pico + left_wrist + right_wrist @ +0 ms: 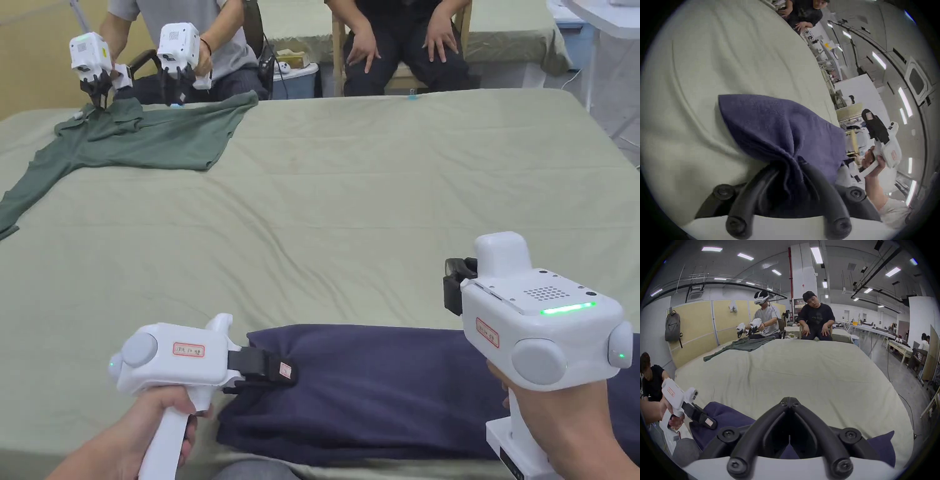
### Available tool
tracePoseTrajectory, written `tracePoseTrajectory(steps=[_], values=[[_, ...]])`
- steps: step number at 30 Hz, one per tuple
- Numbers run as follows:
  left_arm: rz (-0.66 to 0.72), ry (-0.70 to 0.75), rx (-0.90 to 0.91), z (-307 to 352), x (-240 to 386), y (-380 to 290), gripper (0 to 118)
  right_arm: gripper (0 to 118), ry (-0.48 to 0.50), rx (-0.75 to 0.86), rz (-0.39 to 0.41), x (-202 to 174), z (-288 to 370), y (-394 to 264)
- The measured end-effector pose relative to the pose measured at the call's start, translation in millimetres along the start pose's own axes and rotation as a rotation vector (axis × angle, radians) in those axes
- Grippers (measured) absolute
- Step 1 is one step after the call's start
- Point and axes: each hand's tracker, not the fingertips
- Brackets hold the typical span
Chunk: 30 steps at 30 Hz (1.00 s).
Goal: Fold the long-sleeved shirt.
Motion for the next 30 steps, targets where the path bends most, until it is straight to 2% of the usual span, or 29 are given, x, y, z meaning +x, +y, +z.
tracePoseTrajectory(steps=[2, 5, 6, 8, 11, 14, 18, 23, 30], values=[[-0.08, -0.02, 0.032, 14, 13, 4, 12, 9, -0.017, 0.009, 0.005, 5, 4, 2], [-0.064, 0.012, 0.044, 33, 23, 1, 12, 9, -0.038, 0.02, -0.009, 14, 8, 6], [-0.108, 0.02, 0.057, 38, 26, 4, 12, 9, -0.041, 0.024, -0.017, 16, 9, 7], [-0.101, 0.036, 0.056, 50, 34, 4, 12, 9, -0.055, 0.033, -0.029, 19, 12, 10], [-0.11, 0.136, 0.082, 69, 33, 9, 12, 9, -0.065, 0.049, -0.038, 22, 18, 14], [-0.06, 0.19, 0.086, 95, 30, 6, 12, 9, -0.072, 0.058, -0.037, 23, 22, 17], [-0.085, 0.367, 0.103, 135, 12, 15, 12, 9, -0.074, 0.067, -0.027, 23, 25, 18], [-0.053, 0.53, 0.111, 189, 16, 26, 12, 9, -0.07, 0.075, -0.011, 21, 27, 20], [-0.142, 0.908, 0.088, 227, 44, 44, 12, 9, -0.048, 0.097, 0.003, 17, 27, 24]])
